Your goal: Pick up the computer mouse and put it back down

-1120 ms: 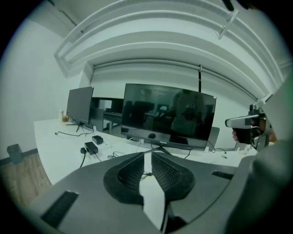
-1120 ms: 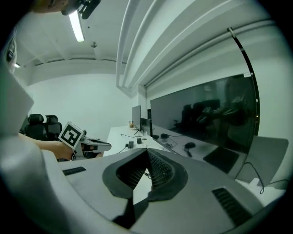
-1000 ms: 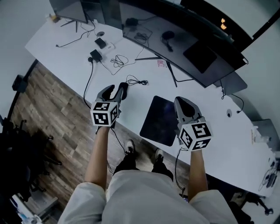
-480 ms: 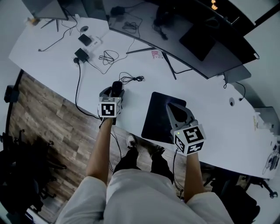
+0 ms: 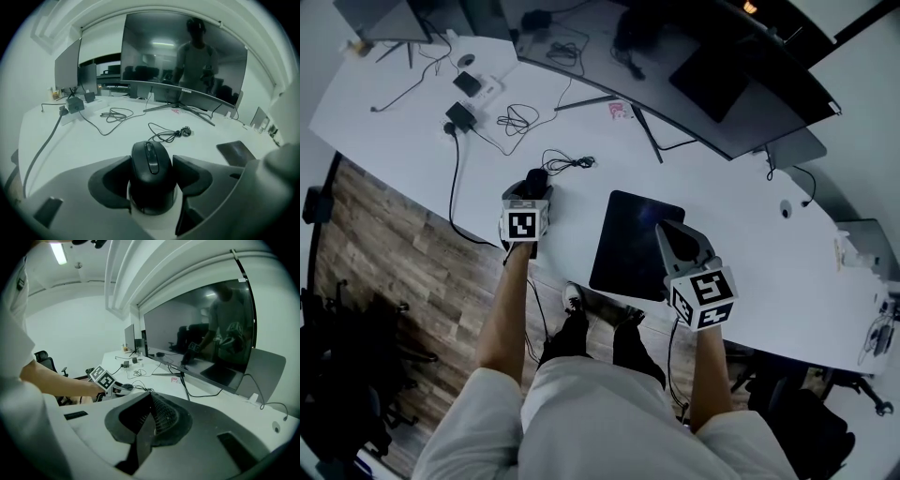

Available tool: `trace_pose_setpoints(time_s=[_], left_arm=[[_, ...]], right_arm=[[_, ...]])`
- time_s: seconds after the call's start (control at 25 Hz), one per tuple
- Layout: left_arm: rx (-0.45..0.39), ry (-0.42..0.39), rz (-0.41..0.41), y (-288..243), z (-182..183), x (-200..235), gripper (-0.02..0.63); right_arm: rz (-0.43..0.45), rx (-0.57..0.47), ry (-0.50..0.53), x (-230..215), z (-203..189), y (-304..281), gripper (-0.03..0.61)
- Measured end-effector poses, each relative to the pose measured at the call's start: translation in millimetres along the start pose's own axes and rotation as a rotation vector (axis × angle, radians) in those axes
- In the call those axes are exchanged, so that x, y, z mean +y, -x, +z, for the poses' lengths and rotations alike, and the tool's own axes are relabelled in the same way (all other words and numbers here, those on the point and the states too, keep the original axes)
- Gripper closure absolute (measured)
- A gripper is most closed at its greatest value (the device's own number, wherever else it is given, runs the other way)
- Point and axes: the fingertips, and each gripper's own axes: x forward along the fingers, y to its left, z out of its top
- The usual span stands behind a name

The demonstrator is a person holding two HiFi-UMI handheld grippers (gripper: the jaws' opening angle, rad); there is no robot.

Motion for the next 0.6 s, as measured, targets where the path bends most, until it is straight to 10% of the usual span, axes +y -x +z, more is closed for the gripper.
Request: trace_pose_setpoints(time_s=[0.6], left_arm=[[-0.297, -0.081, -0.101, 138, 100, -112, 0.326]], right_arm=[[-0.081, -0.142, 0.028, -61, 44, 90, 0.563]])
